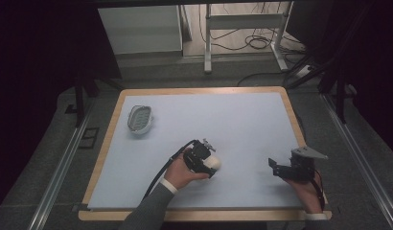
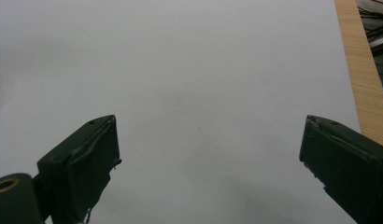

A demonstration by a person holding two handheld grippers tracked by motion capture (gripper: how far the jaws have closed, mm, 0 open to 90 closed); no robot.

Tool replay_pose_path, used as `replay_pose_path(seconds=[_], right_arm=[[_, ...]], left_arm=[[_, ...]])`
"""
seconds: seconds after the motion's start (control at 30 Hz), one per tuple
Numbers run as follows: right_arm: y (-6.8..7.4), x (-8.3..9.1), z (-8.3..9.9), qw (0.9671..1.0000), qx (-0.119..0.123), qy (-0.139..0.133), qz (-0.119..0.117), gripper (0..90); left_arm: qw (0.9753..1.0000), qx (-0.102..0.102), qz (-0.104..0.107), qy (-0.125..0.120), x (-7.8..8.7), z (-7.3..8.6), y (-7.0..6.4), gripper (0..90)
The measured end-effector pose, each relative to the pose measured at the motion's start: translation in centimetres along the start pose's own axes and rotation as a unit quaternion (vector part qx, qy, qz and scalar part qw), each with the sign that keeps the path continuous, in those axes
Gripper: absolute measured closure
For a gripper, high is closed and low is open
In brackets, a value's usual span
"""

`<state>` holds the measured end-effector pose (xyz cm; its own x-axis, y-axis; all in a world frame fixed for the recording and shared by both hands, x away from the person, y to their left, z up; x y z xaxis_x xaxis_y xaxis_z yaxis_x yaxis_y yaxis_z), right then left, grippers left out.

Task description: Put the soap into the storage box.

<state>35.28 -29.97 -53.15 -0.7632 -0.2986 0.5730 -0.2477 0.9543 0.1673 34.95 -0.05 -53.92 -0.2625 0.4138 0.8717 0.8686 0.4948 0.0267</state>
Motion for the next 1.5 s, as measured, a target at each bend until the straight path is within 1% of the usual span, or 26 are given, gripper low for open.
replay_pose_path(seconds=[0.13, 0.3, 0.43, 0.53, 0.6, 0.7, 0.87, 0.97, 1.03, 1.07, 1.17, 1.2, 1.23, 1.27, 1.3, 1.33, 1.4, 1.47, 1.5], right_arm=[[0.0, 0.0, 0.0, 1.0, 0.001, 0.001, 0.001, 4.7], [-0.1, 0.0, 0.0, 1.0, 0.002, 0.0, 0.005, 4.7], [-0.2, 0.1, -0.1, 1.0, -0.001, -0.002, 0.006, 4.7], [-0.2, 0.1, -0.1, 0.9999, -0.002, -0.001, 0.01, 4.7], [-0.1, 0.2, -0.1, 0.9999, -0.001, 0.0, 0.01, 4.7], [0.1, 0.2, -0.1, 0.9999, 0.006, -0.001, 0.013, 4.7], [0.0, 0.2, -0.1, 0.9999, 0.004, -0.003, 0.015, 4.7], [-0.1, 0.2, -0.2, 0.9999, 0.002, -0.004, 0.015, 4.7], [-0.2, 0.3, -0.2, 0.9999, 0.003, -0.005, 0.015, 4.7], [-0.3, 0.4, -0.2, 0.9999, 0.001, -0.006, 0.015, 4.7], [-0.4, 0.4, -0.3, 0.9998, -0.002, -0.008, 0.017, 4.7], [-0.4, 0.4, -0.3, 0.9998, -0.002, -0.008, 0.017, 4.7], [-0.5, 0.5, -0.3, 0.9997, -0.003, -0.01, 0.02, 4.7], [-0.5, 0.5, -0.3, 0.9997, -0.003, -0.01, 0.02, 4.7], [-0.5, 0.5, -0.4, 0.9997, -0.003, -0.011, 0.02, 4.7], [-0.5, 0.5, -0.4, 0.9997, -0.003, -0.011, 0.02, 4.7], [-0.5, 0.5, -0.3, 0.9997, -0.003, -0.01, 0.02, 4.7], [-0.4, 0.5, -0.3, 0.9998, -0.001, -0.009, 0.019, 4.7], [-0.4, 0.5, -0.3, 0.9998, -0.003, -0.009, 0.018, 4.7]], left_arm=[[1.0, -0.001, 0.002, 0.009, -0.5, -0.1, -0.1, 32.5], [0.9998, 0.0, -0.002, 0.019, -1.0, -0.1, -0.1, 34.5], [0.9998, 0.001, -0.003, 0.022, -1.2, -0.1, -0.2, 39.9], [0.9995, 0.0, -0.007, 0.032, -1.5, 0.1, -0.2, 43.1], [0.9994, -0.002, -0.007, 0.034, -1.6, 0.1, -0.2, 44.5], [0.9993, 0.003, -0.013, 0.033, -1.6, 0.1, -0.3, 48.7], [0.9993, -0.003, -0.011, 0.036, -1.5, 0.0, -0.2, 49.4], [0.9994, -0.004, -0.006, 0.034, -1.5, 0.0, -0.1, 49.5], [0.9995, -0.004, -0.007, 0.031, -1.3, 0.1, 0.1, 49.6], [0.9996, -0.003, -0.01, 0.027, -1.0, 0.0, 0.4, 49.6], [0.9997, -0.005, -0.008, 0.023, -0.5, 0.0, 0.6, 49.6], [0.9998, -0.003, -0.008, 0.017, -0.3, -0.1, 0.7, 49.6], [0.9999, -0.004, -0.006, 0.008, 0.3, -0.2, 0.9, 49.6], [0.9999, -0.004, -0.006, 0.008, 0.3, -0.2, 0.9, 49.6], [1.0, -0.003, -0.006, 0.003, 0.9, -0.3, 1.0, 49.6], [1.0, -0.003, -0.006, 0.003, 0.9, -0.3, 1.0, 49.6], [1.0, -0.002, -0.005, -0.001, 1.5, -0.2, 1.3, 49.6], [1.0, 0.003, -0.007, -0.004, 1.7, -0.1, 1.5, 49.6], [1.0, 0.002, -0.008, -0.002, 1.8, 0.0, 1.6, 49.6]])
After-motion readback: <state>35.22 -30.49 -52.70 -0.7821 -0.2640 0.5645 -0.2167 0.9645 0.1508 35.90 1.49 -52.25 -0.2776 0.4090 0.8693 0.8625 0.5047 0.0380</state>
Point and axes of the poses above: each handheld gripper's, and its own axes: x roughly backward along the jaws, z roughly out of its underside, y roughly to its left, the point moved 5 cm from there along -x, roughly forward along the jaws, and after that the axes turned 12 degrees about -x, right-handed, at the moved point
